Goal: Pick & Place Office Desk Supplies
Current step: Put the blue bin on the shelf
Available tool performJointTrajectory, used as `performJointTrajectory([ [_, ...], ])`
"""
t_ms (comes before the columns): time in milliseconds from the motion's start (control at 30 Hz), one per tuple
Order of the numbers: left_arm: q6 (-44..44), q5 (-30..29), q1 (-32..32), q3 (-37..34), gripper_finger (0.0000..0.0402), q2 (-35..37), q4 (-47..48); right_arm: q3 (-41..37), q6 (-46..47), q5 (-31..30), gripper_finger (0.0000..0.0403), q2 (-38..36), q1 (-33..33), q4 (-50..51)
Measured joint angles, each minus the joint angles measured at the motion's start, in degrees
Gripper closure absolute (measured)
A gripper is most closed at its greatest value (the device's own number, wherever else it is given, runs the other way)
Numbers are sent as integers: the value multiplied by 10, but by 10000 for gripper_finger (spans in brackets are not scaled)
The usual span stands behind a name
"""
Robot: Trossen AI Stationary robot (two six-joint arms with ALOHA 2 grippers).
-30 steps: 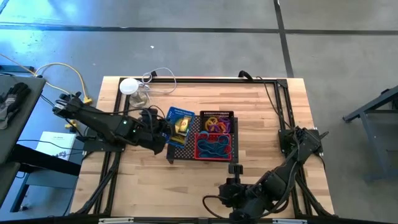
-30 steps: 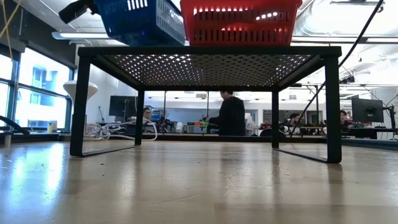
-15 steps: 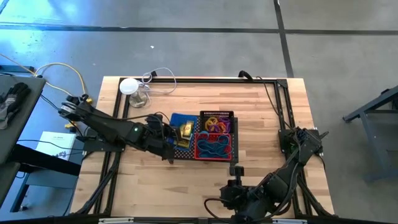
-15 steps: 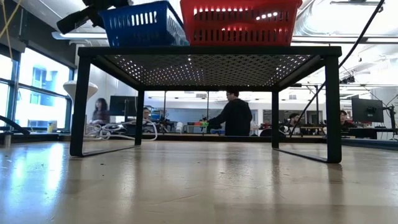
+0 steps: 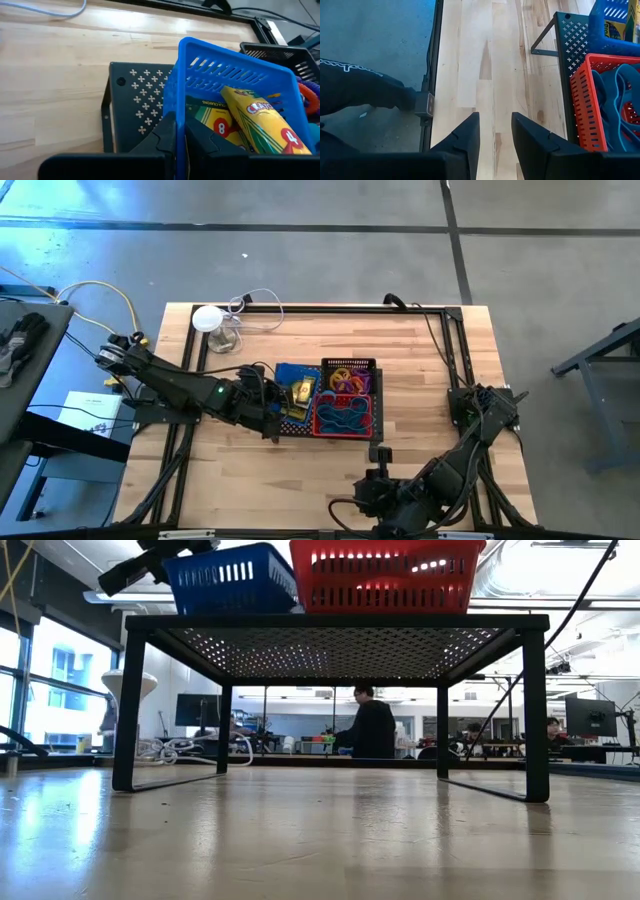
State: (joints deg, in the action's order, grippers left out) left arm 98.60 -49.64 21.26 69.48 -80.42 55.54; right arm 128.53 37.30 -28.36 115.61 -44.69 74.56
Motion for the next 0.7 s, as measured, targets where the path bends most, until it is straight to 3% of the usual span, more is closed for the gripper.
performJointTrajectory([
  [233, 3, 18, 0, 0, 378, 0, -7, 0, -1, 0, 302, 0, 0, 1],
  [500, 0, 22, 0, 0, 302, 0, -21, 0, -16, 2, 302, 0, -3, 2],
  [700, -76, -20, 0, 7, 273, 9, -41, 0, -29, 2, 302, 0, -5, 1],
])
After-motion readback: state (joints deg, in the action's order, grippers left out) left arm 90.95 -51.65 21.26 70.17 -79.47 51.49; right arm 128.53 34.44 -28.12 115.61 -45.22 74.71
